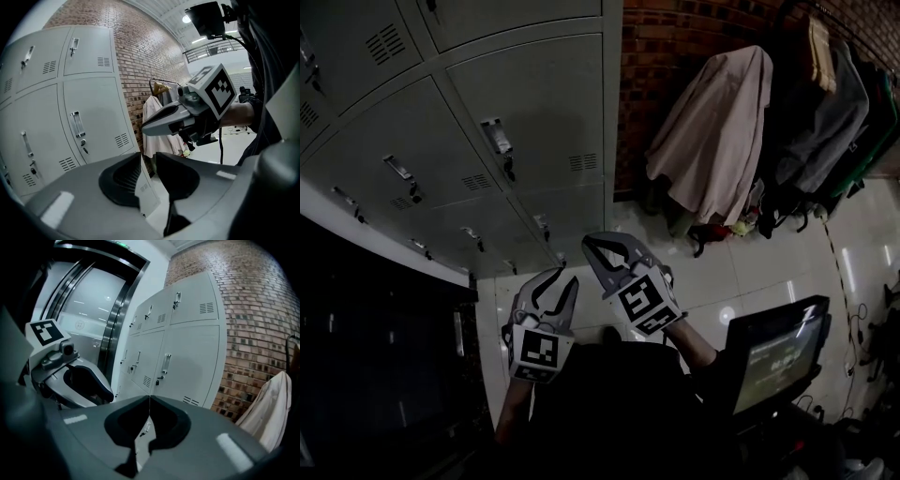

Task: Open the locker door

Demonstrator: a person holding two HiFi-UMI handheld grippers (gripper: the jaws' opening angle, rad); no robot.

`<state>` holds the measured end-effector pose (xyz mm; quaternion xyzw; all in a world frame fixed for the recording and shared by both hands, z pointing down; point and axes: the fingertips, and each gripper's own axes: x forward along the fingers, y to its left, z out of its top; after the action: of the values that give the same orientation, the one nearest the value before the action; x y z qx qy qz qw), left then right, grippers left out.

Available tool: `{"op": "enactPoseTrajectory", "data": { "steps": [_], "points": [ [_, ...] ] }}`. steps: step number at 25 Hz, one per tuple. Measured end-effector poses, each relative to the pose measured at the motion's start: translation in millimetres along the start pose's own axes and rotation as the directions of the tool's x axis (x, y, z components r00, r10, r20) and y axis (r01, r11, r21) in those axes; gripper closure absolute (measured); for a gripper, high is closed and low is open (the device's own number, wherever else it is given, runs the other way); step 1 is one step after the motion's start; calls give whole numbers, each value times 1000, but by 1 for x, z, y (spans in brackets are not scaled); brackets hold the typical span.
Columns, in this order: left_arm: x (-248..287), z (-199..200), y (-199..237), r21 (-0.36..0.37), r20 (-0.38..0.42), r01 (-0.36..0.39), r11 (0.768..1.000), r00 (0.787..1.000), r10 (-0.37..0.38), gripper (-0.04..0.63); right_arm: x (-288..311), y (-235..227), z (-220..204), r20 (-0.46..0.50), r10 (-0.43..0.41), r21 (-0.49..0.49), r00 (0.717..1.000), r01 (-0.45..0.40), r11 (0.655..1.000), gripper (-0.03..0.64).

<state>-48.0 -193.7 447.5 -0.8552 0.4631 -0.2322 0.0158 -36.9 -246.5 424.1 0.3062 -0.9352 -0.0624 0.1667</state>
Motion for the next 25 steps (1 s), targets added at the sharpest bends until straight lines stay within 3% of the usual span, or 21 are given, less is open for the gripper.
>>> {"op": "enactPoseTrajectory", "data": {
  "steps": [25],
  "points": [
    [-2,-3,-1,0,3,12,1000,1000,-12,493,-5,1,-1,-22,-34,-22,999,33,999,617]
  ]
}}
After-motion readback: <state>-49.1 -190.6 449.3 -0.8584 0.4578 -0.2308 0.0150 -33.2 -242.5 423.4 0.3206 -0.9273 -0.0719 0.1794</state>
